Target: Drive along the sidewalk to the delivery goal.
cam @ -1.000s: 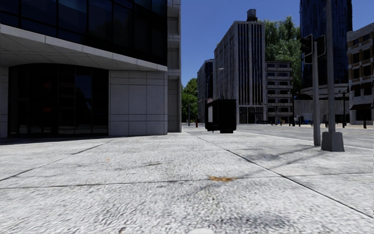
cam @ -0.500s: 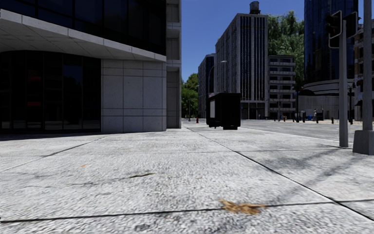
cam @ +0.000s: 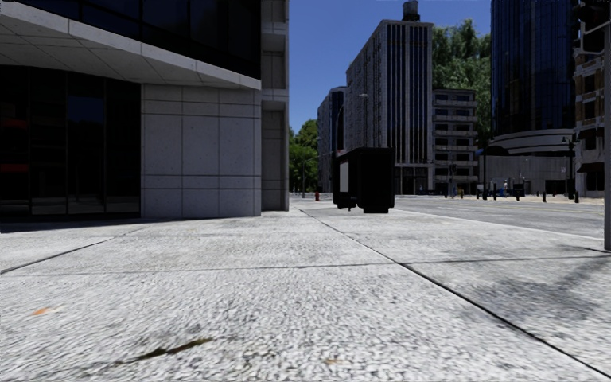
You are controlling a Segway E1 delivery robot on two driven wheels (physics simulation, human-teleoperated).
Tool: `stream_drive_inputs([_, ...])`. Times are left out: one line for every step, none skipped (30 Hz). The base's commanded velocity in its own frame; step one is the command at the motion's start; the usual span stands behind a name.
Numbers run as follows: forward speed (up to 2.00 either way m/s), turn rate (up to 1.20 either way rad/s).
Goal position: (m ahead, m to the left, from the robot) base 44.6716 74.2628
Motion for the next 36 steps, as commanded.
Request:
stream_drive_inputs([2.00,-0.20])
stream_drive_inputs([2.00,-0.20])
stream_drive_inputs([2.00,-0.20])
stream_drive_inputs([2.00,-0.20])
stream_drive_inputs([2.00,-0.16])
stream_drive_inputs([2.00,-0.16])
stream_drive_inputs([2.00,-0.01])
stream_drive_inputs([2.00,0.00])
stream_drive_inputs([2.00,0.00])
stream_drive_inputs([2.00,0.00])
stream_drive_inputs([2.00,0.00])
stream_drive_inputs([2.00,0.00])
stream_drive_inputs([2.00,0.00])
stream_drive_inputs([2.00,0.00])
stream_drive_inputs([2.00,0.00])
stream_drive_inputs([2.00,0.00])
stream_drive_inputs([2.00,0.00])
stream_drive_inputs([2.00,0.00])
stream_drive_inputs([2.00,0.00])
stream_drive_inputs([2.00,0.00])
stream_drive_inputs([2.00,0.00])
stream_drive_inputs([2.00,0.00])
stream_drive_inputs([2.00,0.00])
stream_drive_inputs([2.00,-0.15])
stream_drive_inputs([2.00,-0.20])
stream_drive_inputs([2.00,-0.20])
stream_drive_inputs([2.00,-0.21])
stream_drive_inputs([2.00,-0.21])
stream_drive_inputs([2.00,-0.21])
stream_drive_inputs([2.00,-0.21])
stream_drive_inputs([2.00,-0.21])
stream_drive_inputs([2.00,-0.21])
stream_drive_inputs([2.00,-0.21])
stream_drive_inputs([2.00,-0.21])
stream_drive_inputs([2.00,-0.19])
stream_drive_inputs([2.00,-0.17])
